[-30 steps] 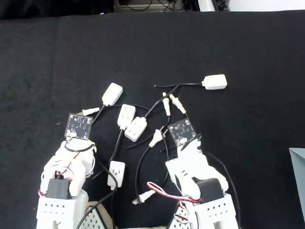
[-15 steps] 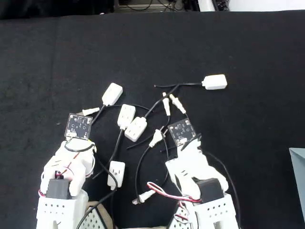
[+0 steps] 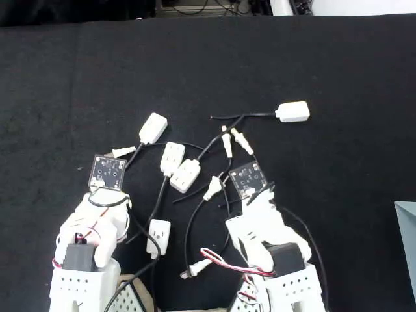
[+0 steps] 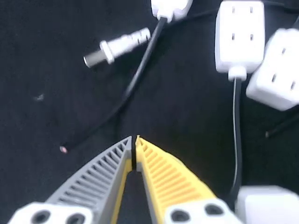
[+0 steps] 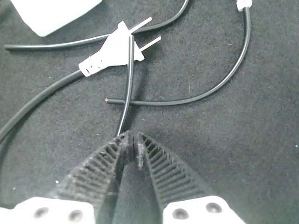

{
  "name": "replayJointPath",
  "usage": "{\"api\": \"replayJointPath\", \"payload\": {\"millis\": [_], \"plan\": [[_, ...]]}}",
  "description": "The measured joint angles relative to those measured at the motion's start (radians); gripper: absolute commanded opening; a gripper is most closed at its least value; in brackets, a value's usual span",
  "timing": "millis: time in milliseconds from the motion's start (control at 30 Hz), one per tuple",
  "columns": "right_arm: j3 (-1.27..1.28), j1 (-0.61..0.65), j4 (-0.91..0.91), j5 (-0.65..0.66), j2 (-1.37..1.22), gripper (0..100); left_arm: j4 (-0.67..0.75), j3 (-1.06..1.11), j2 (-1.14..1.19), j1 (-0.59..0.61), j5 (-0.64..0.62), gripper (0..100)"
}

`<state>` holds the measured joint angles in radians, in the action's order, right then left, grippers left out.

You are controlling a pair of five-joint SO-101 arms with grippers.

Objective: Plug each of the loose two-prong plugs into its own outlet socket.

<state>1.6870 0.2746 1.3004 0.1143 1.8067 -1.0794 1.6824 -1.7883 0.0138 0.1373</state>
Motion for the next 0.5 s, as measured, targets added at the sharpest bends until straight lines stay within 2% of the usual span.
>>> {"api": "replayJointPath", "payload": {"millis": [133, 400, 500], "plan": [[0.0, 0.0, 0.0, 0.0, 0.0, 1.4, -0.08, 0.0, 0.0, 0.005, 0.0, 3], [0.0, 0.0, 0.0, 0.0, 0.0, 1.4, -0.014, 0.0, 0.0, 0.267, 0.0, 3], [0.0, 0.0, 0.0, 0.0, 0.0, 1.4, 0.005, 0.0, 0.0, 0.316, 0.0, 3]]}}
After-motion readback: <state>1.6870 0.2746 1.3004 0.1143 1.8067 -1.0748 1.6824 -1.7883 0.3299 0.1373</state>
